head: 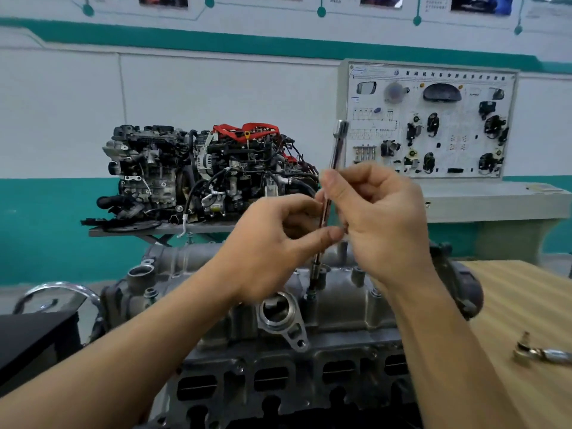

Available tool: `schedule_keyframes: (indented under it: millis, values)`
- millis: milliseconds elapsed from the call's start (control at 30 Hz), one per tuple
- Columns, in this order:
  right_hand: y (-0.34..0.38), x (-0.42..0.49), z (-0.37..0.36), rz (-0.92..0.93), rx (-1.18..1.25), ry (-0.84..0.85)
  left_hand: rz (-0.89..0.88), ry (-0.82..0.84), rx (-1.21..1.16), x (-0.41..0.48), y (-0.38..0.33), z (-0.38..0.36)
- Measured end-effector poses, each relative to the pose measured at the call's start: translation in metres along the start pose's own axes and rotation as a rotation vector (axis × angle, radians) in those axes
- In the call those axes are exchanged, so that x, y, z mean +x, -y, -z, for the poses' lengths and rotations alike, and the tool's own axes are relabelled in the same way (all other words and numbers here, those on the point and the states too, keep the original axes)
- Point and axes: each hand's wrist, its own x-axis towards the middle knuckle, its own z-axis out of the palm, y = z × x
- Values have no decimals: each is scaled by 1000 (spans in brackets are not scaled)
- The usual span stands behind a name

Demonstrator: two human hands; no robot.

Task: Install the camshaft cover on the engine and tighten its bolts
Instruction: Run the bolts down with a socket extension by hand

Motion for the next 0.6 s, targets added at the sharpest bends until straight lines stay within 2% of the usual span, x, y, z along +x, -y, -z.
schedule_keyframes:
  millis: [100,333,400,533,600]
  values:
    - [-9,0,-13,52,85,-38,-35,-113,-18,-2,3,1]
    - [-15,7,-12,-158,316,224,-1,20,-3,0,2,2]
    - [-13,6,-12,-139,278,206,6,24,-12,-1,1,3]
    - [-9,2,-12,-105,225,17,32,-21,-93,-3,-2,1]
    - [-8,-1,-12,-115,220,-24,59,-47,-120,-3,-2,1]
